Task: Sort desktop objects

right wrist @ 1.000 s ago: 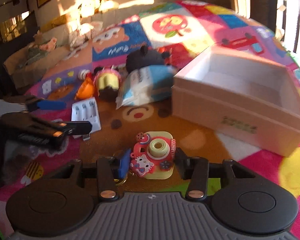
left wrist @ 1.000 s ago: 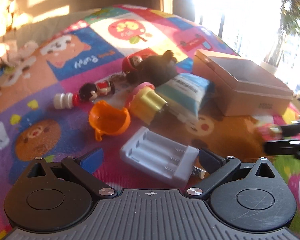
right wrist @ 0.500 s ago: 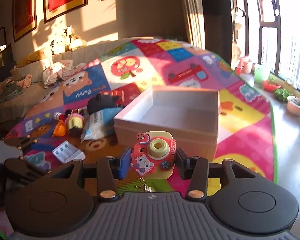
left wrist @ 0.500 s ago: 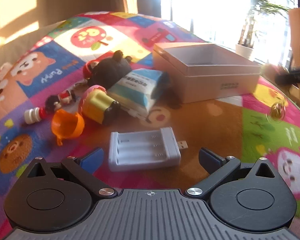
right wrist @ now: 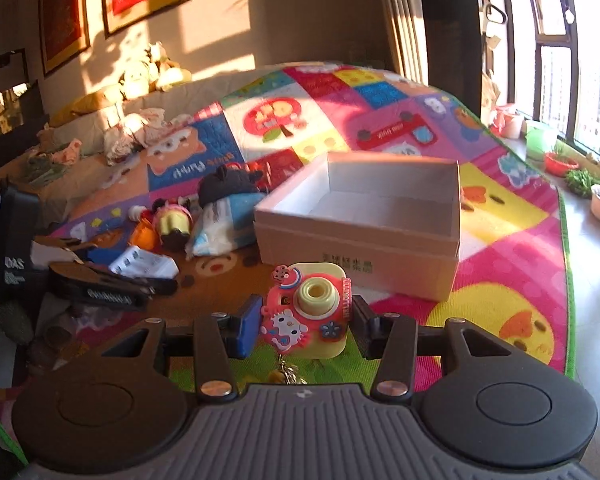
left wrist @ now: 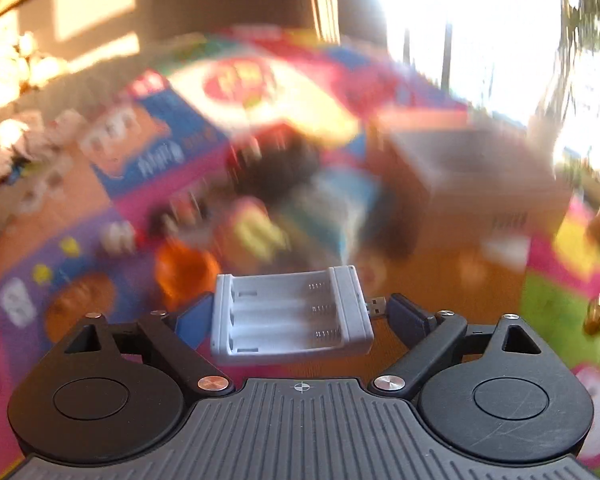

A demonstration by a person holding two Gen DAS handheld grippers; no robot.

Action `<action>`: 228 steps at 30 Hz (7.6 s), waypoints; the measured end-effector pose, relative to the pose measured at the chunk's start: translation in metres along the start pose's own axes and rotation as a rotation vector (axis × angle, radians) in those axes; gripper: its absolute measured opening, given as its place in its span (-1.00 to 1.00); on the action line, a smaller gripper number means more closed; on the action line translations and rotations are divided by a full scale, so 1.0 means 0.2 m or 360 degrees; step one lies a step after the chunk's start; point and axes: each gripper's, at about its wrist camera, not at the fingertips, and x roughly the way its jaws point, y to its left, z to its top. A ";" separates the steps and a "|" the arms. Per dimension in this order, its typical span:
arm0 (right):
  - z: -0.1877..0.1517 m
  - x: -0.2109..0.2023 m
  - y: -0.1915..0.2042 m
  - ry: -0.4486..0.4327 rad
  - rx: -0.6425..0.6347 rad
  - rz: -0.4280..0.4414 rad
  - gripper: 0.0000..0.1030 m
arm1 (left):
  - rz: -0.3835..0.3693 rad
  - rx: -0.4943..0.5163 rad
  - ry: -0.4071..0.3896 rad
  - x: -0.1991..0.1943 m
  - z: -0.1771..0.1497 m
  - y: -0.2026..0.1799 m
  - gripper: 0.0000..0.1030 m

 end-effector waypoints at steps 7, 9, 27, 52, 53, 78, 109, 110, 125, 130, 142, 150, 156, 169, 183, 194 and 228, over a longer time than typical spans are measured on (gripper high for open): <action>0.30 -0.32 0.01 -0.0341 -0.0165 0.0057 -0.10 | -0.0117 -0.0008 -0.0510 -0.43 0.33 -0.06 0.85; 0.39 -0.37 -0.02 -0.0395 -0.0170 0.0059 -0.10 | -0.0192 0.0022 -0.0512 -0.39 0.37 -0.14 0.85; 0.46 0.43 -0.49 -0.0141 0.0112 -0.0252 0.29 | -0.0348 0.0134 -0.0240 0.30 0.26 -0.39 0.98; 0.50 0.62 0.00 -0.0206 -0.0428 -0.0154 0.47 | 0.0332 -0.0177 -0.0065 0.09 -0.15 0.28 0.99; 0.50 0.58 0.06 -0.0219 -0.0439 -0.0098 0.47 | 0.0345 -0.0228 -0.0067 0.07 -0.16 0.32 0.99; 0.35 0.84 0.84 0.0241 -0.0504 0.0537 0.08 | 0.0458 -0.0519 -0.0078 -0.16 -0.40 0.55 1.00; -0.17 0.25 -0.02 -0.0029 0.0085 0.0034 0.77 | 0.0523 -0.0549 0.0087 0.26 -0.13 0.61 0.86; -0.17 0.26 -0.02 -0.0020 0.0093 0.0041 0.78 | 0.0511 -0.0545 0.0098 0.27 -0.12 0.61 0.66; -0.18 0.28 -0.05 -0.0008 0.0172 0.0064 0.94 | 0.0045 -0.0135 -0.0010 0.11 -0.10 0.20 -0.03; -0.18 0.28 -0.05 -0.0004 0.0176 0.0055 0.95 | -0.0189 0.0052 0.0052 0.13 -0.14 -0.02 -0.01; -0.18 0.28 -0.05 0.0001 0.0189 0.0051 1.00 | -0.0039 0.0152 0.0105 0.11 -0.21 -0.03 0.68; -0.18 0.29 -0.05 0.0018 0.0198 0.0047 1.00 | 0.0189 0.0107 0.0115 0.06 -0.21 0.12 0.84; -0.18 0.29 -0.06 0.0029 0.0205 0.0043 1.00 | 0.0113 -0.0056 0.0155 0.00 -0.23 0.21 0.85; -0.18 0.31 -0.06 0.0051 0.0216 0.0027 1.00 | -0.0178 -0.0168 0.0182 0.15 -0.15 0.05 0.87; -0.18 0.31 -0.06 0.0055 0.0227 0.0039 1.00 | 0.0051 -0.0047 0.0205 0.12 -0.16 0.07 0.88; -0.18 0.32 -0.06 0.0073 0.0233 0.0025 1.00 | -0.0100 0.0073 0.0165 0.16 -0.09 -0.10 0.92; -0.18 0.36 -0.07 0.0148 0.0240 0.0004 1.00 | 0.0208 0.0314 -0.0024 0.02 -0.17 -0.02 0.96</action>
